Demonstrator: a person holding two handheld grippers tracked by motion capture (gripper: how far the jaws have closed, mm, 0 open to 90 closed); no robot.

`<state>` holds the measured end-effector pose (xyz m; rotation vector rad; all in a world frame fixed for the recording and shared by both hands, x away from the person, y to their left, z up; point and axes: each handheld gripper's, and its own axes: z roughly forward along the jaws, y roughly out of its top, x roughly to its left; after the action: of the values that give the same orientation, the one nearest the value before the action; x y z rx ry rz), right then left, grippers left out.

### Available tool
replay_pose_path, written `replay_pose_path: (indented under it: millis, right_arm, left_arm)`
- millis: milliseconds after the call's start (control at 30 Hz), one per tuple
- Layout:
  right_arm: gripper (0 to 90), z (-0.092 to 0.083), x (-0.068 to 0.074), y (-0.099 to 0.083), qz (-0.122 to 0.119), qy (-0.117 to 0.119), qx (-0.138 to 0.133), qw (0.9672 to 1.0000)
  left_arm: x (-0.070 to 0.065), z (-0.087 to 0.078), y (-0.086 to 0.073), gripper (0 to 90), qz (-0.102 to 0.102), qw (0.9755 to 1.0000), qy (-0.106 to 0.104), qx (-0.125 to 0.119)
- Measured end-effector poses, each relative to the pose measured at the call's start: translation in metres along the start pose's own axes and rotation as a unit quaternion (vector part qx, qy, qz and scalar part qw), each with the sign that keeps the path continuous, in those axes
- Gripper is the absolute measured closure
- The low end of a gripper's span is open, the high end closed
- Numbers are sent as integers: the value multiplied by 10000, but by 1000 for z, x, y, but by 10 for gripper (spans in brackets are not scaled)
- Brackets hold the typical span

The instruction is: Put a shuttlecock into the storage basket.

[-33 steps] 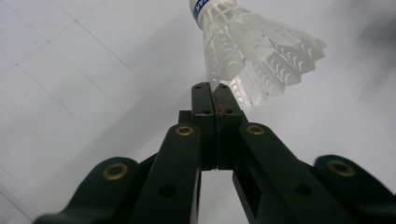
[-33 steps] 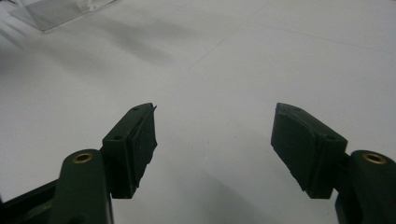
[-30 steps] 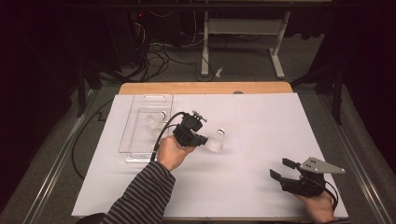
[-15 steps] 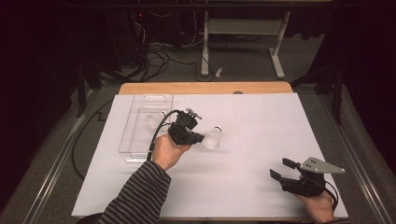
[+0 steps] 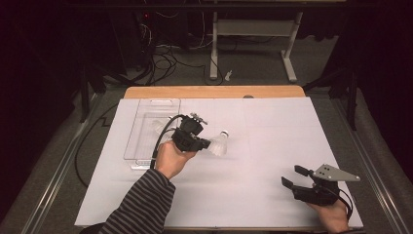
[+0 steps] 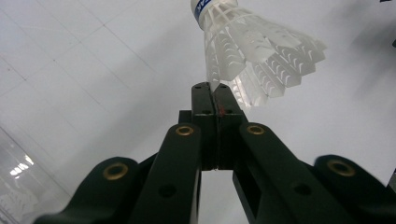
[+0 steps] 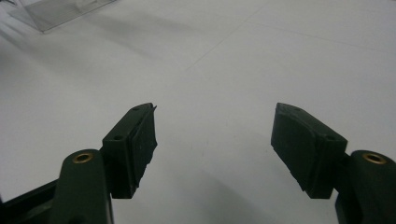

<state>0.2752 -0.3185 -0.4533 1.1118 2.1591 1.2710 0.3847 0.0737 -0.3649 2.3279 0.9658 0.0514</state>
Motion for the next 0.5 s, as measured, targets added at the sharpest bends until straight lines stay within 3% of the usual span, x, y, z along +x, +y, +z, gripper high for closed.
replay_pose_path:
  millis: [500]
  right_arm:
    - [315,0,0,0,-5,-2,12,10000]
  left_arm:
    - [5,-8,-6,899,-95,9999,8,-97]
